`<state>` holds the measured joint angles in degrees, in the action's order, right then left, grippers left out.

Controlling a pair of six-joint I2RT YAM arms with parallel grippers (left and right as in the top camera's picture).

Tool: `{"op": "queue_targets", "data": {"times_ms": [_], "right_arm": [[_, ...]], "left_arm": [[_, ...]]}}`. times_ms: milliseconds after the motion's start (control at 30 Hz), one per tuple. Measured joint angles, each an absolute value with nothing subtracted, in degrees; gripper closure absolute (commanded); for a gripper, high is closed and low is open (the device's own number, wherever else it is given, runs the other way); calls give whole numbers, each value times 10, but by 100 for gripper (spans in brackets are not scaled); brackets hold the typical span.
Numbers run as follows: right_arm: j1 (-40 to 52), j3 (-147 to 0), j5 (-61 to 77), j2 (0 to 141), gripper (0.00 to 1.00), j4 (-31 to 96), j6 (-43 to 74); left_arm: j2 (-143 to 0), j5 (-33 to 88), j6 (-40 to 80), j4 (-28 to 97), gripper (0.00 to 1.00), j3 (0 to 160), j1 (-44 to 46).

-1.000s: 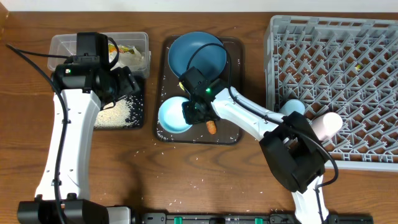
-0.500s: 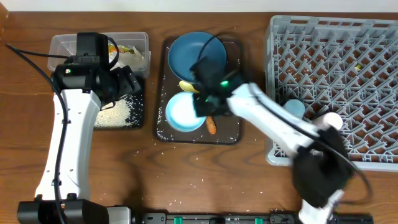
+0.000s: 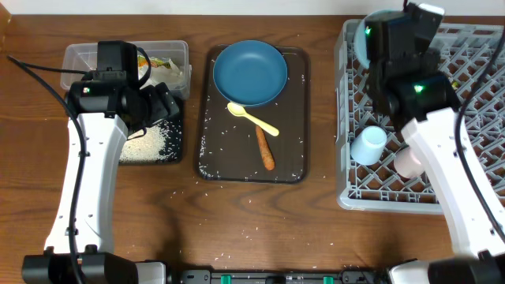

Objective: Sort waste into correct bins and load items into the dishwasher rack
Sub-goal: 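Grasp the light-blue bowl with the right gripper and lift it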

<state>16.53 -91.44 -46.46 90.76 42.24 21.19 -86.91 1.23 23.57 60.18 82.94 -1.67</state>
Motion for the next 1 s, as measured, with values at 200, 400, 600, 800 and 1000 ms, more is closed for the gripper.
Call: {"op": "queue_targets", "data": {"times_ms": [200, 400, 600, 800, 1000], "right_arm": [[133, -913, -513, 996, 99, 303, 42], [134, -913, -574, 1089, 99, 248, -84], [133, -910, -632, 1148, 99, 215, -124], [133, -910, -660, 1179, 99, 167, -135], [133, -910, -671, 1197, 99, 125, -142]], "left_arm": [[-869, 11, 236, 602, 1, 829, -17], [-869, 11, 236, 602, 1, 829, -17], [-869, 11, 236, 602, 1, 829, -17], [-869, 11, 236, 602, 1, 829, -17], [-869, 11, 236, 602, 1, 829, -17]]}}
